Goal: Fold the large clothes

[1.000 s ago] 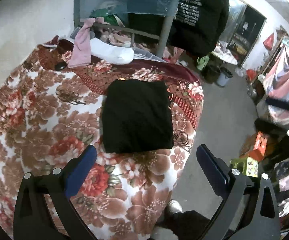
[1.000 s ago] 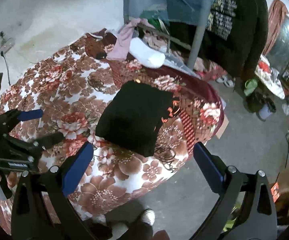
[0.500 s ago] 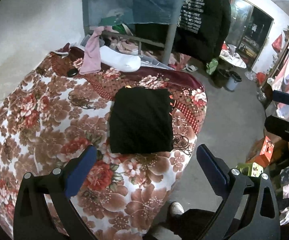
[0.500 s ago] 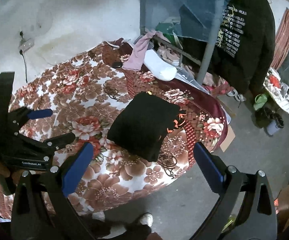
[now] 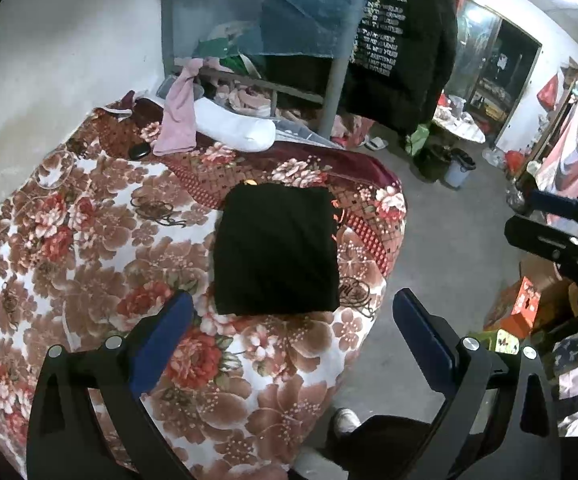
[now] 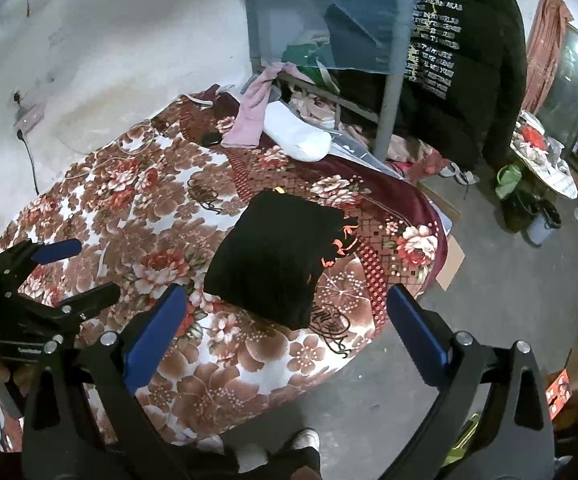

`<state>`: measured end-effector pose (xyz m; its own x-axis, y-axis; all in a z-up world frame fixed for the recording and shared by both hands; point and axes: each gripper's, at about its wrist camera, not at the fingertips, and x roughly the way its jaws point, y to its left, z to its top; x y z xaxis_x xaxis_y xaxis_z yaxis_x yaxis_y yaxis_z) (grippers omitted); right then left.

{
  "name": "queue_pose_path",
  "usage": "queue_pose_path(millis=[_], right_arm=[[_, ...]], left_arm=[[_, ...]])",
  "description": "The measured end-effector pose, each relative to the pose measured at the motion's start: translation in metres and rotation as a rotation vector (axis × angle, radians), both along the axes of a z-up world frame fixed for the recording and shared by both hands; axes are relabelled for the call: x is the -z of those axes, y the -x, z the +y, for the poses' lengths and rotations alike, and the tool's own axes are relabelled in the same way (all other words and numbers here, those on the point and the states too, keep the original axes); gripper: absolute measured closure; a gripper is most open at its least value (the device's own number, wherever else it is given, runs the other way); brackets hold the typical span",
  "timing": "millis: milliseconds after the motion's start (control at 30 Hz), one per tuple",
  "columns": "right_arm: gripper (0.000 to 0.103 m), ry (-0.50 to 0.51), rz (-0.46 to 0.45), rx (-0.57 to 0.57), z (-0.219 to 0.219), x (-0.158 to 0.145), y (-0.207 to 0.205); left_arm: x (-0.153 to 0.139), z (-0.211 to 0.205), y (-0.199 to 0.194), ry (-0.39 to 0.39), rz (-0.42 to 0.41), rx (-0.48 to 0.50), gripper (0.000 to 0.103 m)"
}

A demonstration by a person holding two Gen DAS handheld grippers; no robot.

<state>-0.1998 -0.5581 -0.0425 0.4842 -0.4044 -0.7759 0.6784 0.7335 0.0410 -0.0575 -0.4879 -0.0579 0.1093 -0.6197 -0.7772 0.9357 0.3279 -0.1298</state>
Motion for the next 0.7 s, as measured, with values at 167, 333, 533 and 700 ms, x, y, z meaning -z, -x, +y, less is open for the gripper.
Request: queue_pose_path(millis=[167,333,533,700], right_arm=[[0.005,0.011,0.011,0.014,-0.008,-0.001,0.001],[0.005,-0.008,0.012,0.030,-0.013,0.003,0.002],[0.005,-0.011,0.017,0.028,-0.015,0.003,0.000],[0.005,-0.013,0.020,0.026,-0.018,0.003,-0.002]], left_arm=[[-0.005,-0.004,-0.004,0.019,0.012,-0.007,0.005],[-0.004,-0.007,-0.002,0.019,0.006,0.016,0.005],[-0.002,-0.011,-0.003,0.018,0.012,0.019,0.005],[-0.001,-0.014,-0.005,0.016,0.026,0.021,0.005]])
